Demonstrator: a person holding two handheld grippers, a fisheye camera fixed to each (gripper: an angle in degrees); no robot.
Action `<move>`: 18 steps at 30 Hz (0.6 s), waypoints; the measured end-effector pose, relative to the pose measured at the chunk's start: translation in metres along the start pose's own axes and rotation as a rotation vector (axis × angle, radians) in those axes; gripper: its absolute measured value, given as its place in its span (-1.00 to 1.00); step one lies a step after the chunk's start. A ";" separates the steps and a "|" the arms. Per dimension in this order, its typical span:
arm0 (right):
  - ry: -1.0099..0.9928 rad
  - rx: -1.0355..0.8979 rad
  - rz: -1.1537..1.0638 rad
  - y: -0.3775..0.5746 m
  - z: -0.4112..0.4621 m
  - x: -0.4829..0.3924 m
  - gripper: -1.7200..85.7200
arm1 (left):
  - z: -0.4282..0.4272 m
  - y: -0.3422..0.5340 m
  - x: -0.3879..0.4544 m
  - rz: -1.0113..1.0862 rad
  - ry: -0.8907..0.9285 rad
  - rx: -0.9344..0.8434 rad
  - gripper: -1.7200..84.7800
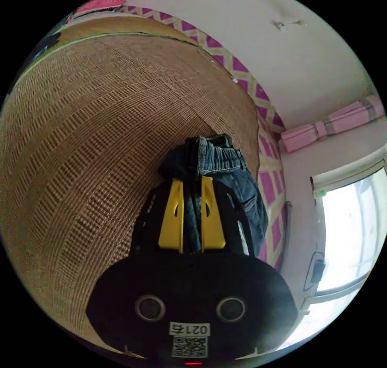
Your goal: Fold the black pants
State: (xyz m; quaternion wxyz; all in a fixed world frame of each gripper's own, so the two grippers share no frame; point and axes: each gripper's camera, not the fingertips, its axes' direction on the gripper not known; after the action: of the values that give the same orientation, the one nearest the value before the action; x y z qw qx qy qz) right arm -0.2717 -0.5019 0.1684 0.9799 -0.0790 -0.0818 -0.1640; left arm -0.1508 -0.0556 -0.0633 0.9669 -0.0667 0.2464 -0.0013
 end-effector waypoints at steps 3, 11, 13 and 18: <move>-0.160 0.022 0.150 0.012 -0.035 0.048 -0.82 | 0.003 0.006 0.002 0.003 -0.003 0.000 -0.98; -0.367 0.173 0.010 0.102 -0.187 0.028 -0.83 | 0.009 0.023 -0.003 -0.012 0.027 -0.001 -0.98; -0.462 0.195 -0.109 0.114 -0.224 -0.024 -0.83 | 0.009 0.026 -0.008 -0.028 0.050 0.003 -0.98; -0.684 0.143 -0.329 0.111 -0.244 -0.156 -0.84 | -0.013 0.047 -0.027 -0.096 0.108 0.077 -0.98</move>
State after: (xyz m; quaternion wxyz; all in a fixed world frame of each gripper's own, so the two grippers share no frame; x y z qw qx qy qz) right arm -0.3472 -0.3950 -0.1128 0.8595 -0.0466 -0.4269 -0.2772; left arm -0.1821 -0.0102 -0.0683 0.9528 -0.0412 0.2946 -0.0605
